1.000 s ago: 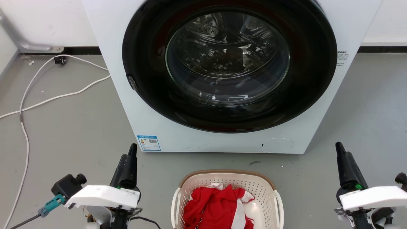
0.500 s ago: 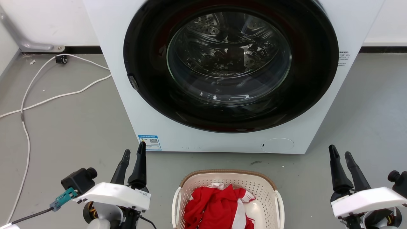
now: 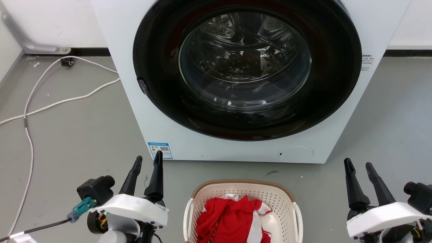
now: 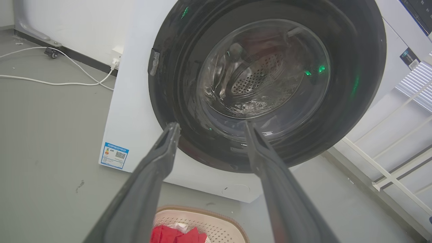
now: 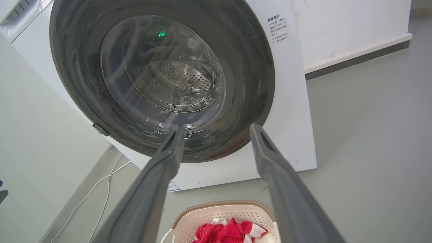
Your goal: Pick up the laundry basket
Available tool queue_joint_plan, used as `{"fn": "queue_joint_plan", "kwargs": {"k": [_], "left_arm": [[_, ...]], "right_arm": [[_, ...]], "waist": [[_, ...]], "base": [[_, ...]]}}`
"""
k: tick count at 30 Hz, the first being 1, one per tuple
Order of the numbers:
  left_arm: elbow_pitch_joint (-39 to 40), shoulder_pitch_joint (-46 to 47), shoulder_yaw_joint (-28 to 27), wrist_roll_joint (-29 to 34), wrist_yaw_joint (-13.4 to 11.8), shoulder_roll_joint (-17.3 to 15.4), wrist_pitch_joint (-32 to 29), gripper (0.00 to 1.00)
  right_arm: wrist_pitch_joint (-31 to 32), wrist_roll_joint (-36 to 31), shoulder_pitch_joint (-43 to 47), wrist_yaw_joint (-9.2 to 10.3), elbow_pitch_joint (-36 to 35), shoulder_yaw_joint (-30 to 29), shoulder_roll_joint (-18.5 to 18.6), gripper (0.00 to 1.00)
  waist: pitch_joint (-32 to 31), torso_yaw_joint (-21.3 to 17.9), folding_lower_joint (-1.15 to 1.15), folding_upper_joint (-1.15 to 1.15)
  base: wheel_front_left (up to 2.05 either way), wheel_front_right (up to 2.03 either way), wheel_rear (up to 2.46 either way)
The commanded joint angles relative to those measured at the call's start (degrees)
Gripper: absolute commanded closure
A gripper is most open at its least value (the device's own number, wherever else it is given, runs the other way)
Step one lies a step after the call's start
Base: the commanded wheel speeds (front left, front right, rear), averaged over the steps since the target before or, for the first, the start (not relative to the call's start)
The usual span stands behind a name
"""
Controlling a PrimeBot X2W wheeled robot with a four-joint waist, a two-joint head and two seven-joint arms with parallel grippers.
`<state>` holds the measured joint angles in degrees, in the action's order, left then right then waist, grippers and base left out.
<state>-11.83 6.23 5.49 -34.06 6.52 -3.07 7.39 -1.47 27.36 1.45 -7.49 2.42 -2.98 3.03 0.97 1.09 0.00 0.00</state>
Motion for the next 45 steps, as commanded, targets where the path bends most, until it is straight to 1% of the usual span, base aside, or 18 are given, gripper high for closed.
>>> {"fn": "queue_joint_plan", "kwargs": {"k": [1, 13, 26, 45], "left_arm": [[0.32, 1.50, 0.43, 2.16, -0.14, -0.40, 0.76, 0.00], [-0.92, 1.62, 1.70, 9.54, -0.45, -0.31, 2.66, 0.00], [-2.03, 1.65, 2.67, 15.93, -0.66, -0.16, 4.32, 0.00], [-2.28, 1.67, 4.03, 24.26, -1.08, 0.02, 6.50, 0.00]], "right_arm": [[-0.06, -2.45, -0.01, 0.00, -1.33, 0.24, -0.04, 0.00], [-0.08, -9.91, 1.64, 0.00, -3.60, 0.52, -0.09, 0.00], [-0.96, -15.32, 2.87, 0.00, -4.88, 0.46, -0.12, 0.00], [-2.74, -21.56, 3.69, 0.01, -5.35, 0.28, -0.17, 0.00]], "waist": [[0.00, 0.05, 0.00, 0.00], [-0.18, 0.20, 0.00, 0.00], [-0.31, 0.37, 0.00, 0.00], [-0.12, 0.66, 0.00, 0.00]], "base": [[0.00, 0.00, 0.00], [0.00, 0.00, 0.00], [0.00, 0.00, 0.00], [0.00, 0.00, 0.00]]}}
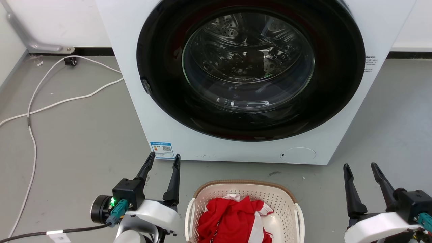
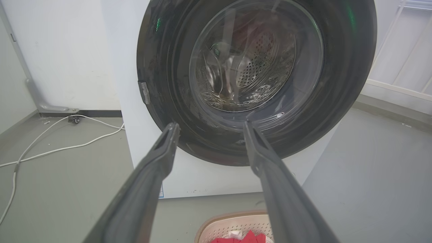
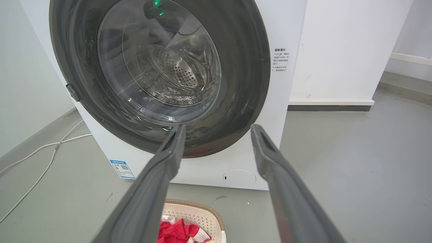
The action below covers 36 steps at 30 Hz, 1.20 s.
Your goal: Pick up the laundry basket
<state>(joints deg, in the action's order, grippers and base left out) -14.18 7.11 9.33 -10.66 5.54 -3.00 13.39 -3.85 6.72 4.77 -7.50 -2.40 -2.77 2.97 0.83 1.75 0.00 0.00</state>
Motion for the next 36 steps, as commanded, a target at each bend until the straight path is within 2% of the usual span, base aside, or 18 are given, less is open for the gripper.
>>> {"fn": "queue_joint_plan", "kwargs": {"k": [1, 15, 36], "left_arm": [[0.11, 0.80, 0.17, 1.08, -0.15, -0.03, 0.54, 0.00], [0.46, 0.20, 0.68, 5.09, -0.51, 0.09, 1.96, 0.00], [-0.85, 0.25, 0.77, 3.57, -0.71, 0.13, 1.83, 0.00]], "right_arm": [[-0.43, -1.21, 0.44, 0.02, -0.54, 0.06, -0.12, 0.00], [-2.28, -3.36, 1.23, 0.02, 0.16, -0.22, -0.15, 0.00], [-2.77, -1.72, 0.73, 0.02, 1.70, -0.72, -0.15, 0.00]], "waist": [[0.06, 0.03, 0.00, 0.00], [0.13, 0.22, 0.00, 0.00], [0.26, 0.66, 0.00, 0.00]], "base": [[0.00, 0.00, 0.00], [0.00, 0.00, 0.00], [0.00, 0.00, 0.00]]}}
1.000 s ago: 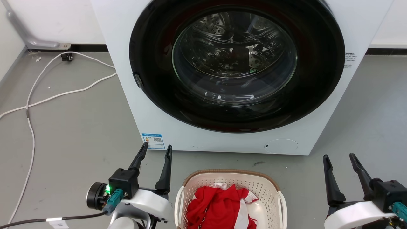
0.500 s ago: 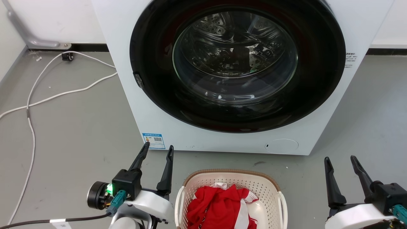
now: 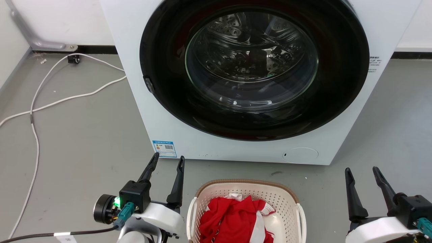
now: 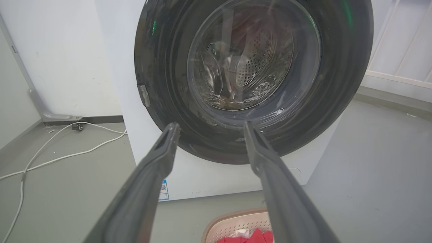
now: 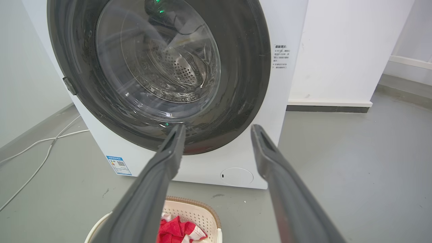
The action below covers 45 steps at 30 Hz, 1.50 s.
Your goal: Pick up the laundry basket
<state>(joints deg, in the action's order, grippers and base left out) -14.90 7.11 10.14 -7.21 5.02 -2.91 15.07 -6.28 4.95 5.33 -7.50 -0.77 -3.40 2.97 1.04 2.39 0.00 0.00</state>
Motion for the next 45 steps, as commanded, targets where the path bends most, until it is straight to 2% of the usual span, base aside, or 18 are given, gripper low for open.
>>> {"fn": "queue_joint_plan", "kwargs": {"k": [1, 13, 23, 34, 45], "left_arm": [[-0.14, 0.35, -0.03, 0.14, -0.18, 0.03, 0.15, 0.00], [-1.21, 1.44, 0.35, 0.59, 0.33, 0.03, 0.15, 0.00], [-15.01, 10.16, 2.62, -1.73, 2.04, -0.97, 0.07, 0.00], [-32.40, 22.14, 7.27, -8.46, 2.47, -2.80, -2.27, 0.00], [-41.42, 31.96, 15.59, -19.39, 2.44, -6.49, -6.77, 0.00]], "right_arm": [[-0.34, -0.01, 0.13, 0.02, 0.10, -0.06, -0.15, 0.00], [-0.07, -0.06, -0.93, 0.02, 0.79, -0.67, -0.15, 0.00], [0.75, 0.87, -6.89, 0.02, 7.59, -1.77, -0.13, 0.00], [-0.30, 1.87, -18.41, 0.02, 23.98, 1.36, -0.10, 0.00], [-3.22, 3.84, -31.25, 0.02, 39.88, 5.50, -0.10, 0.00]], "waist": [[0.11, 0.05, 0.00, 0.00], [1.68, -0.28, 0.00, 0.00], [11.55, -1.98, 0.00, 0.00], [23.81, -4.50, 0.00, 0.00], [34.62, -5.89, 0.00, 0.00]], "base": [[0.00, 0.00, 0.00], [0.00, 0.00, 0.00], [0.00, 0.00, 0.00], [0.00, 0.00, 0.00], [0.00, 0.00, 0.00]]}}
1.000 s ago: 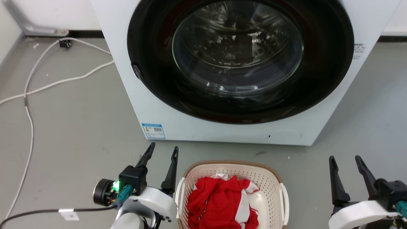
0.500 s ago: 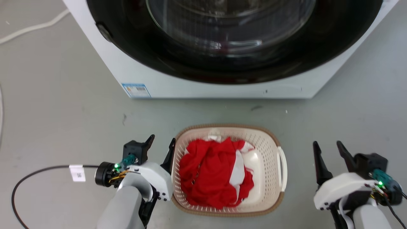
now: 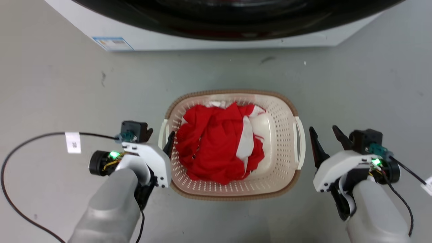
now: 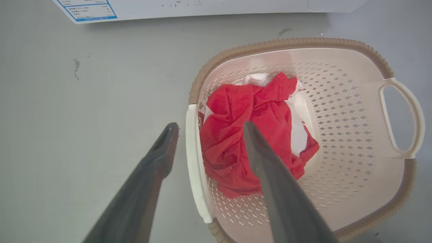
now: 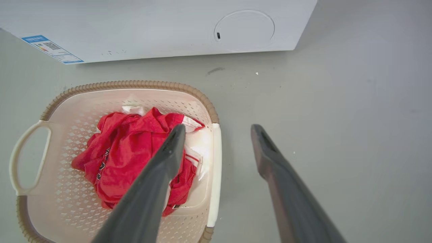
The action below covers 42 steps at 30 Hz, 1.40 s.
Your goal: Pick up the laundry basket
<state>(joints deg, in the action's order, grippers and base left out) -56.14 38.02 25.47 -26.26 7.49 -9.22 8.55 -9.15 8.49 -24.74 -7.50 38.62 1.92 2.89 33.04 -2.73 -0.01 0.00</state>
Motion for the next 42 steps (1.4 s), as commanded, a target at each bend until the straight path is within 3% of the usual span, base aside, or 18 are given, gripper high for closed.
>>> {"fn": "queue_joint_plan", "kwargs": {"k": [1, 6, 7, 11, 24, 25, 26, 27, 35, 42], "left_arm": [[-0.73, 1.77, 0.94, -1.31, -0.03, -0.58, -0.77, 0.00], [-3.00, 4.87, 3.82, -6.20, -0.02, -2.38, -3.98, 0.00], [-3.62, 6.59, 5.46, -9.04, -0.02, -3.33, -6.25, 0.00], [-3.90, 8.51, 8.07, -12.19, -0.02, -4.58, -9.06, 0.00], [-5.95, 12.90, 13.63, -19.48, -0.02, -6.95, -13.52, 0.00], [-5.90, 13.13, 13.91, -20.11, -0.02, -6.85, -14.02, 0.40], [-5.85, 13.39, 14.23, -20.57, -0.02, -6.94, -14.30, 0.73], [-5.77, 13.62, 14.64, -20.96, -0.02, -7.01, -14.34, 1.00], [-5.45, 14.19, 17.96, -24.02, 0.05, -6.41, -14.15, 1.00], [-5.54, 13.01, 21.04, -27.46, 0.12, -4.99, -16.67, 1.00]], "right_arm": [[-0.56, 0.60, -2.45, 0.02, 1.90, 0.58, -0.02, 0.00], [-0.51, 1.34, -7.71, 0.02, 9.44, 2.60, -0.02, 0.00], [0.03, 2.55, -10.73, 0.02, 13.78, 4.31, -0.03, 0.00], [1.09, 5.41, -14.14, 0.02, 18.47, 8.27, -0.02, 0.00], [4.83, 16.96, -20.72, 0.02, 24.55, 21.22, -0.02, 0.00], [5.32, 17.89, -21.00, 0.02, 24.80, 21.99, -0.04, 0.60], [5.53, 18.66, -21.39, 0.02, 24.96, 22.67, -0.04, 1.00], [6.02, 19.43, -21.64, 0.01, 25.20, 23.36, -0.03, 1.00], [5.99, 22.89, -22.58, 0.01, 27.54, 27.28, -0.14, 1.00], [7.83, 25.59, -22.45, 0.00, 29.31, 29.66, 0.18, 1.00]], "waist": [[3.49, -0.89, 0.01, 0.00], [6.69, -1.40, 0.01, 0.00], [8.34, -1.53, 0.01, 0.00], [10.17, -1.76, 0.01, 0.00], [13.79, -2.78, 0.01, 0.00], [13.94, -2.75, 0.01, 0.00], [14.03, -2.73, 0.01, 0.00], [14.08, -2.70, 0.01, 0.00], [13.26, -2.34, 0.01, 0.00], [8.86, -1.64, 0.01, 0.00]], "base": [[0.00, 0.00, 0.00], [0.00, 0.00, 0.00], [0.00, 0.00, 0.00], [0.00, 0.00, 0.00], [0.00, 0.00, 0.00], [0.00, 0.00, 0.00], [0.00, 0.00, 0.00], [0.00, 0.00, 0.00], [0.00, 0.00, 0.00], [0.00, 0.00, 0.00]]}}
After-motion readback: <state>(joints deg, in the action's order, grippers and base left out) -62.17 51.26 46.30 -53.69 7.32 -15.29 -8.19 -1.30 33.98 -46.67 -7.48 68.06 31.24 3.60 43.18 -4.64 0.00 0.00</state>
